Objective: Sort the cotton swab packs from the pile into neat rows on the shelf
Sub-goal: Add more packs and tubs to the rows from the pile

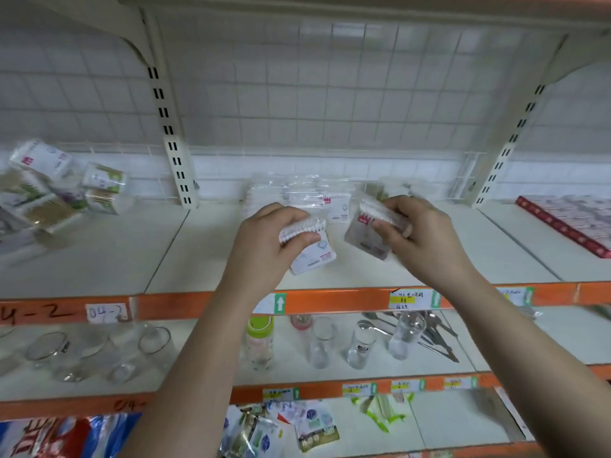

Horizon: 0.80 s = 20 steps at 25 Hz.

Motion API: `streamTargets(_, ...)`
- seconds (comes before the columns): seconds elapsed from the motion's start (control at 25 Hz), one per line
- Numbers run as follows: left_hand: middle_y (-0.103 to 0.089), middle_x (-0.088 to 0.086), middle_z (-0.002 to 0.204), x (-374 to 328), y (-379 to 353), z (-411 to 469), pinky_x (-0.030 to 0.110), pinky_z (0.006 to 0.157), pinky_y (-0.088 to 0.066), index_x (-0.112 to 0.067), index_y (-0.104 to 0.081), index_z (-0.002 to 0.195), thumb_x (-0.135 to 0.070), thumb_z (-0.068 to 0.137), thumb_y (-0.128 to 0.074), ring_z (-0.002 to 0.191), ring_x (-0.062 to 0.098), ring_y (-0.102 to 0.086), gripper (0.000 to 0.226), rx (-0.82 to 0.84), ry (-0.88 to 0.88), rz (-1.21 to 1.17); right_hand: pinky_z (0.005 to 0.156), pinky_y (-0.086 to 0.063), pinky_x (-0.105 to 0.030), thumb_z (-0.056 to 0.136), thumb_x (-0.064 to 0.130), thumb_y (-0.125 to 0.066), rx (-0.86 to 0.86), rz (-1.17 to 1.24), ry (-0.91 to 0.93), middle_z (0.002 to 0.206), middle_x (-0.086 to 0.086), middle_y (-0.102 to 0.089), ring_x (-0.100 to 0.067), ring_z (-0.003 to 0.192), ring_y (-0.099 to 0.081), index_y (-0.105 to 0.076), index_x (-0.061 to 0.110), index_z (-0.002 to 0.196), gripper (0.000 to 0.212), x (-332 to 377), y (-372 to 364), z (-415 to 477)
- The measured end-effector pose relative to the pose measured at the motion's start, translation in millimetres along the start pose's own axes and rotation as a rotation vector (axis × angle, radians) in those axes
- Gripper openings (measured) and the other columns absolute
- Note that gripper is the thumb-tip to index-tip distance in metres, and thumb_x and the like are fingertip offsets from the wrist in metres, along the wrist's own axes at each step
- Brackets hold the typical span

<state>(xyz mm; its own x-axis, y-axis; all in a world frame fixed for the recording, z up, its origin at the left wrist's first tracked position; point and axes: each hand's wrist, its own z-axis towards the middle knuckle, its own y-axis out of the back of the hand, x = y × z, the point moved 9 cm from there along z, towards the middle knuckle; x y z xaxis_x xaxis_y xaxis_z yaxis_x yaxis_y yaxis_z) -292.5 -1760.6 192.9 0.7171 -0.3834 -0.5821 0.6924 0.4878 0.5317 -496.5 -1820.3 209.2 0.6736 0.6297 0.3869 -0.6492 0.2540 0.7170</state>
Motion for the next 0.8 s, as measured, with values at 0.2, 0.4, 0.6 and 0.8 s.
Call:
streamTargets(0.2,-0.064,-0.006,0.091,3.8,-13.5,27.0,0.012,0.075,-0.040,-0.016,-0.069,0.100,-0.030,0.081,-0.073,0.086,0.004,-0.057,0.024,0.017,-0.014,0.007,0.063,-0.030,-0.012,0.087,0.020,-0.063,0.072,0.003,0.010,0.085,0.008,-0.057,-0.013,0.080,-0.050,-0.065,0.014,0.099,0.013,-29.9,-10.9,26.7)
streamTargets(0.4,-0.063,-0.010,0.093,15.9,-23.6,55.9,0.010,0.078,-0.041,-0.018,-0.069,0.102,-0.032,0.082,-0.073,0.090,0.002,-0.057,0.025,0.016,-0.018,0.007,0.064,-0.033,-0.003,0.085,0.022,-0.065,0.169,-0.007,-0.036,0.085,0.007,-0.059,-0.003,0.073,-0.051,-0.064,0.017,0.100,0.016,-59.3,-33.1,50.7)
streamTargets(0.6,-0.063,-0.012,0.094,36.7,-29.2,88.7,0.018,0.083,-0.044,-0.020,-0.069,0.104,-0.036,0.082,-0.072,0.092,0.002,-0.058,0.027,-0.007,-0.012,0.037,0.066,-0.033,-0.004,0.084,0.033,-0.068,0.231,-0.010,-0.056,0.091,0.010,-0.064,-0.001,0.076,-0.051,-0.067,0.023,0.101,0.020,-91.4,-66.7,90.7)
streamTargets(0.8,-0.063,-0.015,0.094,53.4,-34.6,106.9,0.026,0.083,-0.047,-0.024,-0.069,0.103,-0.042,0.080,-0.070,0.091,0.002,-0.058,0.029,-0.006,0.007,0.066,0.063,-0.029,-0.016,0.081,0.026,-0.072,0.292,-0.033,-0.046,0.088,0.001,-0.057,-0.011,0.080,-0.049,-0.070,0.018,0.105,0.025,-102.7,-104.6,118.6)
